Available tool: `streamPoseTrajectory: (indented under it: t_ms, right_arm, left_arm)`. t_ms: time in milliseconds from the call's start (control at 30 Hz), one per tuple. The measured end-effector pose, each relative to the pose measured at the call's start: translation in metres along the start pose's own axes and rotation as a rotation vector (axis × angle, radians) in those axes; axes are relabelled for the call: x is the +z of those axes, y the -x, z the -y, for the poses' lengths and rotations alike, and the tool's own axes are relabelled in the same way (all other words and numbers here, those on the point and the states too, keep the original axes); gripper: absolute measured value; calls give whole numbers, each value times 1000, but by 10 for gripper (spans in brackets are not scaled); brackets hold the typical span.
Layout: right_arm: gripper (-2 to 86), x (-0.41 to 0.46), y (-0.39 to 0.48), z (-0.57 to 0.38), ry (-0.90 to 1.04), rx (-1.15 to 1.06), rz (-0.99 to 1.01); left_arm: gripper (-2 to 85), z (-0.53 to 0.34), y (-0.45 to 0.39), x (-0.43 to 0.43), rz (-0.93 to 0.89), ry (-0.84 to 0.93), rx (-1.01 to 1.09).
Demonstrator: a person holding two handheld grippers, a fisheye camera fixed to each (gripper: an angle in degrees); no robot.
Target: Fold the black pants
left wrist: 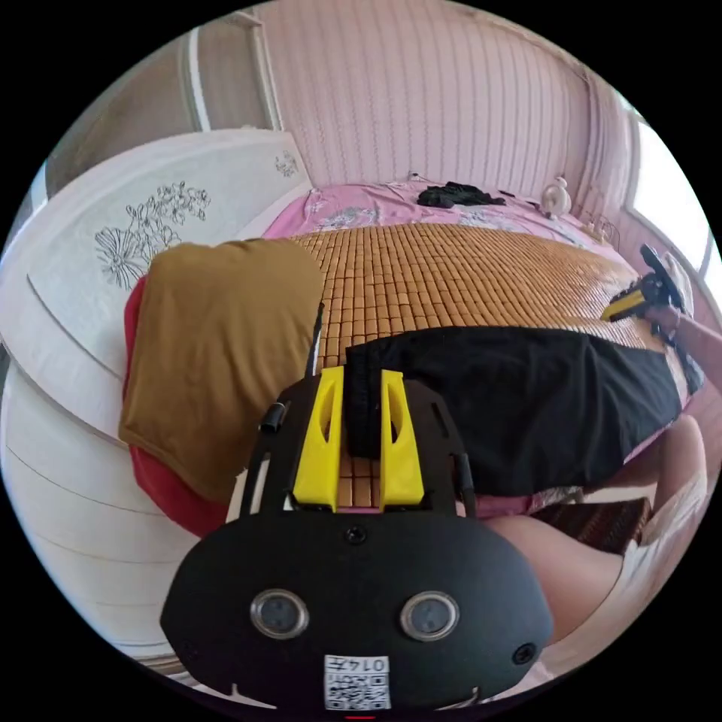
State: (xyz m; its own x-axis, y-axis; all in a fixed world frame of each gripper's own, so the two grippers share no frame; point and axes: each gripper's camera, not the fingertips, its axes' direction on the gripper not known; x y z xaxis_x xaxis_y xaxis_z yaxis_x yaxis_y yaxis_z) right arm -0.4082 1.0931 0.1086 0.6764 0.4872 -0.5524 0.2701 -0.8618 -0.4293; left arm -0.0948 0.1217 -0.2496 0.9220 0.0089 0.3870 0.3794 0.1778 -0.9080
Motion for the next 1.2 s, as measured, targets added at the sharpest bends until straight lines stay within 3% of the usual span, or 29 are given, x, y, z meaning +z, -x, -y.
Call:
streamPoseTrajectory:
  t_ms: [100,267,400,467,567,700,867,1000,1200]
  right_arm:
    - [-10,16,10,-24,142,-73,-10]
    - [-9,45,-11,-53,237,19,-58]
    - [-9,35,-55,-68,203,183,78]
    - [-8,22,-55,-68,207,158,56]
    - [-6,-3,-42,-62,115,78,62]
    - [-5,10,-22,-46,138,-26,28]
    - [-4,16,-33,-42,361,-32,23]
    - [-5,10,-51,-69,259,-1,-23]
    - [-5,-47,-112,-174,-37,226,174]
  left_arm:
    - [58,-6,-55,-38,14,-15,165]
    - [15,-2,-222,-46,-184,-32,504]
    - [-4,3,-326,-30,-304,-91,528]
    - [-7,10,-383,-19,-455,-74,599]
    - [-9,23,-430,7,-461,-12,563]
    - [-10,32,-466,50,-538,283,605]
    - [-10,38,-476,53,-545,261,593]
    - [-10,34,-491,55,-529,238,620]
    - [-10,40,-494,51,-546,217,615]
